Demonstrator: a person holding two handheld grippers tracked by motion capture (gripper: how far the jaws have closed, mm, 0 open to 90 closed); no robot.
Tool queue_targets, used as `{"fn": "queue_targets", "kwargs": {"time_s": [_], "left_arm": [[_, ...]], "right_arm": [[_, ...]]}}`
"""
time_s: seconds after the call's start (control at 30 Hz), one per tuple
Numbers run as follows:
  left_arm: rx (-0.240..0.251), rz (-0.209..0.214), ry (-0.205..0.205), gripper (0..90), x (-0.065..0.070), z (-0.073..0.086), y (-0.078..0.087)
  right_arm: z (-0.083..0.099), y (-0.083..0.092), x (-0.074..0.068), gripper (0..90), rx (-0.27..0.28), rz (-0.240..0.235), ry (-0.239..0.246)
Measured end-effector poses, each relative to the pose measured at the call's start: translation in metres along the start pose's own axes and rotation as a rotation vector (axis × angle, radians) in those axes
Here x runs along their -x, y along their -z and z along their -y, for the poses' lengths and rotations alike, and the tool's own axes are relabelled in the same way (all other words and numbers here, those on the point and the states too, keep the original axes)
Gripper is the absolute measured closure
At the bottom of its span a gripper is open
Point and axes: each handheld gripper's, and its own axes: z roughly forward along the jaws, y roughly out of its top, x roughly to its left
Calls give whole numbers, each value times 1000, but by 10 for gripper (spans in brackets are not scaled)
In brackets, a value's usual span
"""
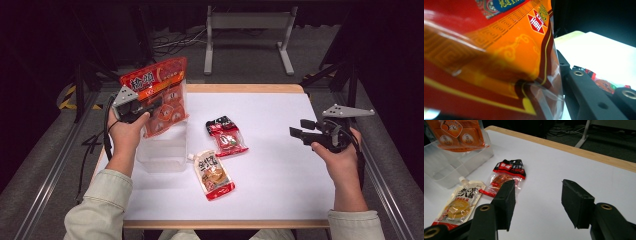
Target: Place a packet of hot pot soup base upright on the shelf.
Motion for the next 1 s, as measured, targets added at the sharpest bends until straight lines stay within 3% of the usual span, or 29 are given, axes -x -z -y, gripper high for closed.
{"fn": "queue_targets", "kwargs": {"time_s": [0.1, 0.43, 0.7, 1.0], "left_arm": [[5, 0, 14, 709, -3, 4, 0], [-14, 9, -33, 710, -3, 8, 1], [-16, 17, 12, 710, -10, 14, 2], [-44, -14, 4, 709, -6, 15, 3]], "right_arm": [[0, -1, -1, 452, -4, -4, 4], [1, -6, -4, 443, -20, -3, 2], [1, -9, -4, 434, -25, -8, 2], [1, -10, -5, 432, -25, -10, 7]]}}
